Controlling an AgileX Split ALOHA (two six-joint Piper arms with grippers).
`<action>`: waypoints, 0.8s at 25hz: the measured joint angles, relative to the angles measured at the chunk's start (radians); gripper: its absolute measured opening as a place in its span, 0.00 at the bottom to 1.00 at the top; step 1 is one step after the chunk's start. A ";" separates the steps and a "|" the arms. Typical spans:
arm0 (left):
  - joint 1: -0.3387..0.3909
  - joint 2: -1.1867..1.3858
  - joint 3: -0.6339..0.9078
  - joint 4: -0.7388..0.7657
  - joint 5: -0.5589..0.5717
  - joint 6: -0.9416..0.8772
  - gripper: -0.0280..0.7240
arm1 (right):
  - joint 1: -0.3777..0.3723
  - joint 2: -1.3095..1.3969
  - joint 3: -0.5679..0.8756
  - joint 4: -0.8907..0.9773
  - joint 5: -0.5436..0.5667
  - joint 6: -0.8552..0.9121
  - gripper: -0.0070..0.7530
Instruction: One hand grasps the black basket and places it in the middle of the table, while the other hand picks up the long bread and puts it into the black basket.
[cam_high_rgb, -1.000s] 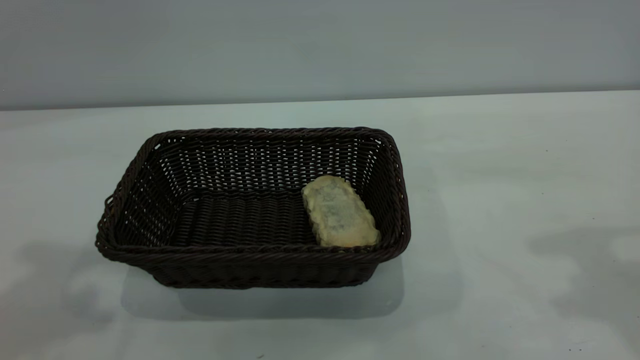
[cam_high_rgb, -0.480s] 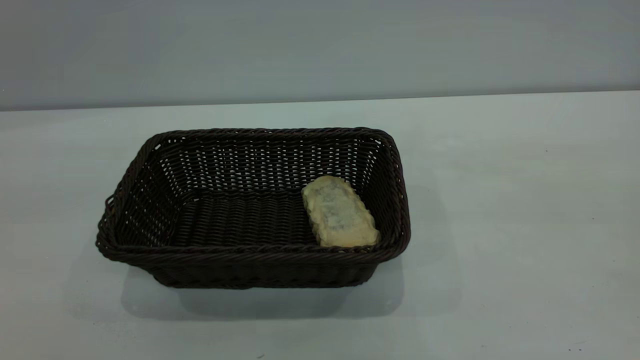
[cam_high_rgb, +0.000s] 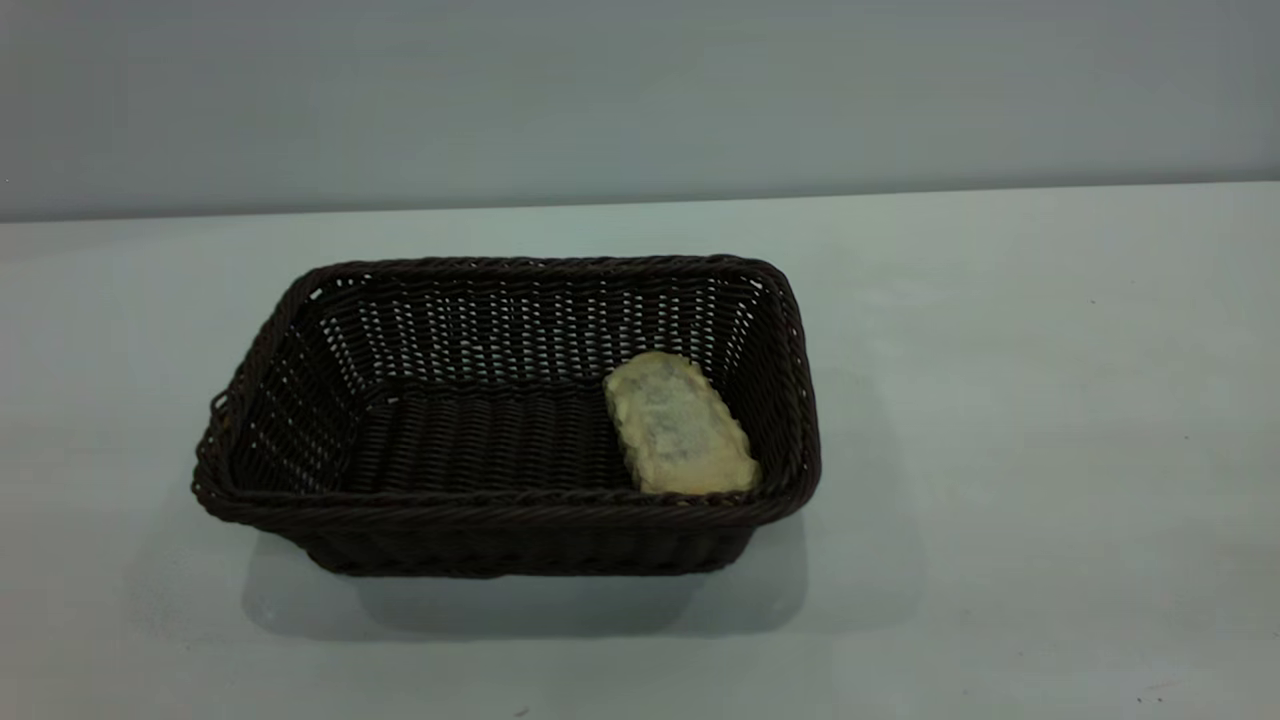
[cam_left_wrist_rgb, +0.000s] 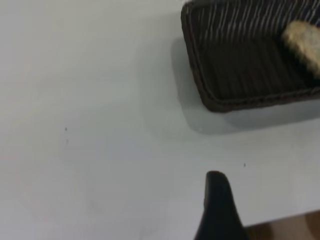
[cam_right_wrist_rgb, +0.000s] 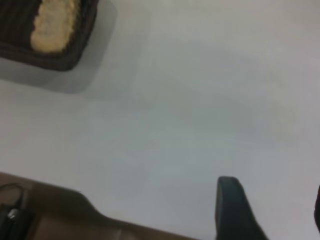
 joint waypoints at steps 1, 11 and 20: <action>0.000 -0.030 0.018 0.000 -0.003 0.000 0.78 | 0.000 -0.027 0.018 -0.003 -0.011 -0.001 0.49; 0.000 -0.205 0.139 0.000 0.019 0.000 0.78 | 0.000 -0.096 0.069 -0.005 -0.022 0.002 0.49; 0.000 -0.205 0.139 0.006 0.115 0.000 0.78 | 0.000 -0.096 0.075 -0.006 -0.008 0.002 0.49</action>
